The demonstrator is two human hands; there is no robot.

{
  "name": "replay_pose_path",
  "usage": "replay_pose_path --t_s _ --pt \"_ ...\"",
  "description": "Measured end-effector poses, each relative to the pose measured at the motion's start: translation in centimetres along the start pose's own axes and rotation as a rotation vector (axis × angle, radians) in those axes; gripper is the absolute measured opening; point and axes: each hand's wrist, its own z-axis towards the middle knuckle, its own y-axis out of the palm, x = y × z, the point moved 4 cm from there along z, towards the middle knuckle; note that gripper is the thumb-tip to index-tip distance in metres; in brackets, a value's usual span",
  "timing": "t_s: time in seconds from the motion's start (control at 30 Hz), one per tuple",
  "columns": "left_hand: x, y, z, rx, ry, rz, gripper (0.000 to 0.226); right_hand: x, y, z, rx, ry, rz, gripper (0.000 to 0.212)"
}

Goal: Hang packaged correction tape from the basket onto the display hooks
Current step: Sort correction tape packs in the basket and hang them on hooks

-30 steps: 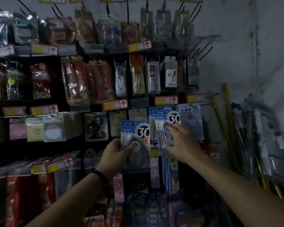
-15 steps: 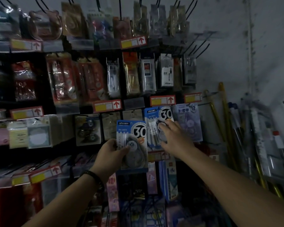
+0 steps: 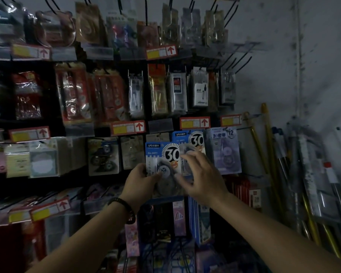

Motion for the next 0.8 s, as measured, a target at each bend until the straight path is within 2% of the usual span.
replay_pose_path --t_s 0.1,0.2,0.43,0.67,0.8 --pt "0.5 1.2 0.1 -0.032 0.026 -0.041 0.023 -1.4 0.3 -1.2 -0.084 -0.003 0.152 0.080" --pt "1.2 2.4 -0.2 -0.072 0.057 -0.061 0.023 -1.3 0.7 -1.6 -0.098 0.020 0.165 0.091" --pt "1.4 2.5 0.1 -0.064 0.095 0.203 0.045 1.4 0.2 -1.8 0.048 0.233 0.186 0.070" --pt "1.0 1.7 0.0 -0.117 0.187 0.483 0.016 2.7 0.9 -0.2 0.098 0.352 0.118 0.066" --pt "0.3 1.8 -0.1 -0.165 0.194 0.587 0.018 3.1 1.4 0.9 0.080 0.352 0.086 0.066"
